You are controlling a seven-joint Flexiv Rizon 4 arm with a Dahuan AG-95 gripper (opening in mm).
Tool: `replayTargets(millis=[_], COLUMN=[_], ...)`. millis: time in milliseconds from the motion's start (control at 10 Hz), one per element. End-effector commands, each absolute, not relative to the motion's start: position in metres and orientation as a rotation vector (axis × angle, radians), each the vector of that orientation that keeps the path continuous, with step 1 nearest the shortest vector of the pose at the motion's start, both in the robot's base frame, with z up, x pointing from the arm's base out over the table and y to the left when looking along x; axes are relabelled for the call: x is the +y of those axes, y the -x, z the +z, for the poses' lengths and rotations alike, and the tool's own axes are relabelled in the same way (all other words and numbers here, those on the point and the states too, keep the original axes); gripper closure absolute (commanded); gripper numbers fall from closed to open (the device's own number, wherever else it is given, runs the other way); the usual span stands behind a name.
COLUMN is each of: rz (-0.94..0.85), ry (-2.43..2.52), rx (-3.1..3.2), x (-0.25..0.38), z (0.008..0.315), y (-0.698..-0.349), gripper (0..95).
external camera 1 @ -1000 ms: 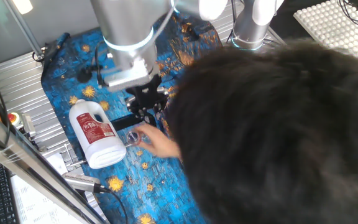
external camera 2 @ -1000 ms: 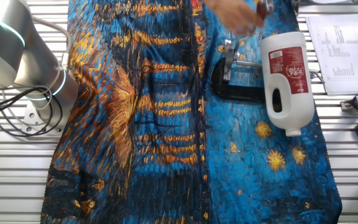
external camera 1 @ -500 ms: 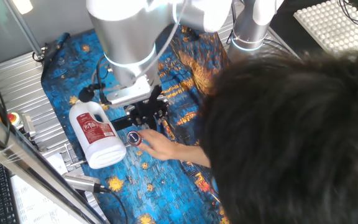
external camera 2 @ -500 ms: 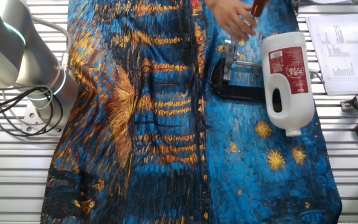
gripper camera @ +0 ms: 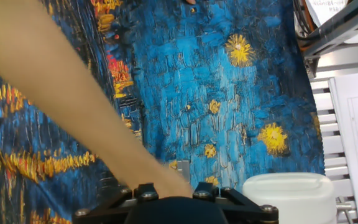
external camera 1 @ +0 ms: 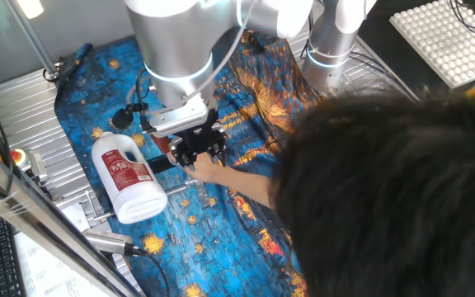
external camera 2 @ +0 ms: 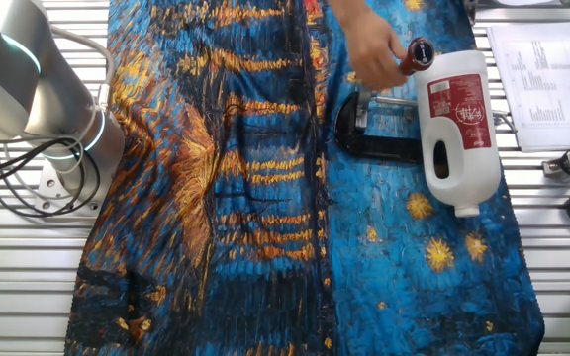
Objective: Push down the lever
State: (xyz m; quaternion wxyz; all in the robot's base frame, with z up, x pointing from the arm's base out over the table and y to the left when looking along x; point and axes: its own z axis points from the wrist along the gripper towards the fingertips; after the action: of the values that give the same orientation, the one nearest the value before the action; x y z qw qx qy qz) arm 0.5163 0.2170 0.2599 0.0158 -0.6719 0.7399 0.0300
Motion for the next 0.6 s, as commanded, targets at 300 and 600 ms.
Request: replayTargets(millis=[300, 600], rz=[0.094, 0.084], ry=[2.117, 2.174], rx=[2.277, 2.239], x=[0.2167, 0.2092], z=[0.2604, 0.2570], y=[-0.5161, -0.5231], gripper=[57.0, 57.0])
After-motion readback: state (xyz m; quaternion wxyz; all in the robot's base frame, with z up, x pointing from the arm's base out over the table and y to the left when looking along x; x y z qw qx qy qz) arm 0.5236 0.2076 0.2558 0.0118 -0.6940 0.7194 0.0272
